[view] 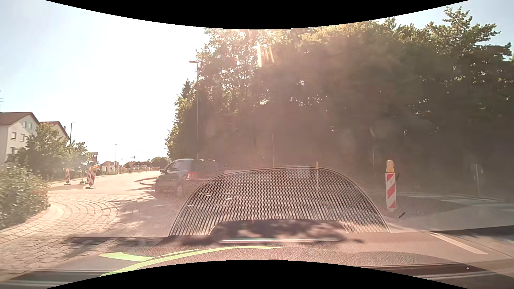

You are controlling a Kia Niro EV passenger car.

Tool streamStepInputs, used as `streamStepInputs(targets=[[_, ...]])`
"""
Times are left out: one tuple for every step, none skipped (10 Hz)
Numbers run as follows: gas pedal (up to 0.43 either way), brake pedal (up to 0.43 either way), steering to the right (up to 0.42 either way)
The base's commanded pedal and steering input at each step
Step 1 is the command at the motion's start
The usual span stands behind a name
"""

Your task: Follow the waypoints while adhering to traffic rules and regulations

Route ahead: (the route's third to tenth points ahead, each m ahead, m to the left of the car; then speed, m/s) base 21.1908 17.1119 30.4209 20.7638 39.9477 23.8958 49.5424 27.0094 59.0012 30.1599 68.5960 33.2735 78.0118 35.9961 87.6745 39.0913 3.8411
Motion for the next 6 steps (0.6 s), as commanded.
streamStepInputs(targets=[[0.110, 0.000, 0.033], [0.110, 0.000, 0.012], [0.110, 0.000, -0.001], [0.110, 0.000, -0.023], [0.110, 0.000, -0.049], [0.110, 0.000, -0.077]])
